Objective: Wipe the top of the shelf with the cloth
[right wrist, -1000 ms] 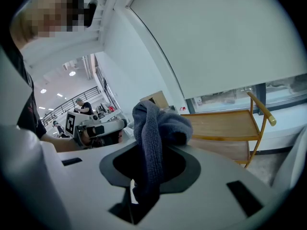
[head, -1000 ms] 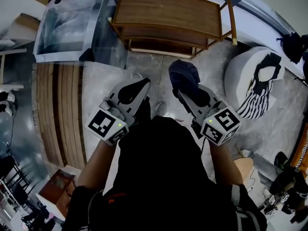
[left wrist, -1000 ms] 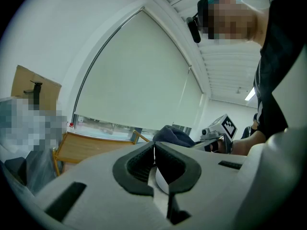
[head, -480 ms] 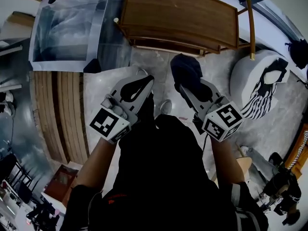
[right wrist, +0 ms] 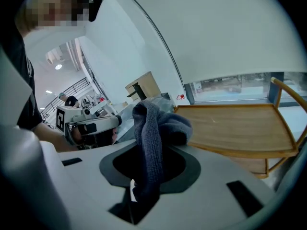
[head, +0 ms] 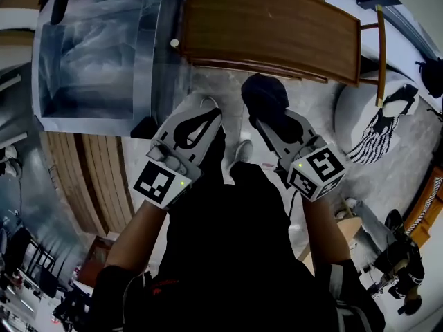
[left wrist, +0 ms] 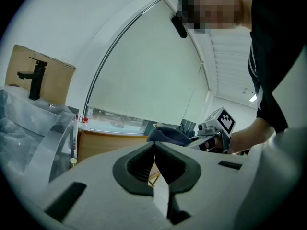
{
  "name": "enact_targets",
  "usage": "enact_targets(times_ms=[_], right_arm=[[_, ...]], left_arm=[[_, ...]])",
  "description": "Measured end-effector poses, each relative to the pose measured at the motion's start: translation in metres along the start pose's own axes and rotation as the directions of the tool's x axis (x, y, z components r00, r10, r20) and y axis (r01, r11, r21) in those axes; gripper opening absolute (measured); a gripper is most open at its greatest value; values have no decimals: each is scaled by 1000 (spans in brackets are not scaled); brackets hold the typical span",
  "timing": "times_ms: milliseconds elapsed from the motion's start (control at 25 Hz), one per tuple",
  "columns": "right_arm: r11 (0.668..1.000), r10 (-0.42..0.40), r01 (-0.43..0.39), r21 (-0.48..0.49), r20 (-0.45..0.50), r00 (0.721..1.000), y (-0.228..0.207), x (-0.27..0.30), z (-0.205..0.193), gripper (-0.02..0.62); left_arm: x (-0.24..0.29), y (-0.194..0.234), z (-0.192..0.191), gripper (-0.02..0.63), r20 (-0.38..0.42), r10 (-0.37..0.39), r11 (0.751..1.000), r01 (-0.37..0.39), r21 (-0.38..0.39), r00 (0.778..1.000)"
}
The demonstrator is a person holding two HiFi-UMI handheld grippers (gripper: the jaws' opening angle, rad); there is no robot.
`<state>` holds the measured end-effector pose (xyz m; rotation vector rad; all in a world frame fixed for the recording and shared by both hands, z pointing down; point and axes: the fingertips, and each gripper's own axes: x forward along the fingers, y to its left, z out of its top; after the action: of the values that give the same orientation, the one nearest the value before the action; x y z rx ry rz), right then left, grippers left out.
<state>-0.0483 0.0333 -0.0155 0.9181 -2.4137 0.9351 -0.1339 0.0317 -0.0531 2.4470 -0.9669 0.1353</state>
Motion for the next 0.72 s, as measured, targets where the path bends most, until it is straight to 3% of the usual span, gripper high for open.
enact_targets(times_ms=[200, 720], right_arm=[[1000, -1, 2, 9, -23, 1000, -6, 32, 2, 95], [999, 42, -42, 3, -27, 999, -40, 82, -19, 95]], left_arm=[[5, 28, -3, 20, -9, 9, 1000, -9, 1, 1000], [34, 45, -47, 20, -33, 74, 997, -75, -13, 997]])
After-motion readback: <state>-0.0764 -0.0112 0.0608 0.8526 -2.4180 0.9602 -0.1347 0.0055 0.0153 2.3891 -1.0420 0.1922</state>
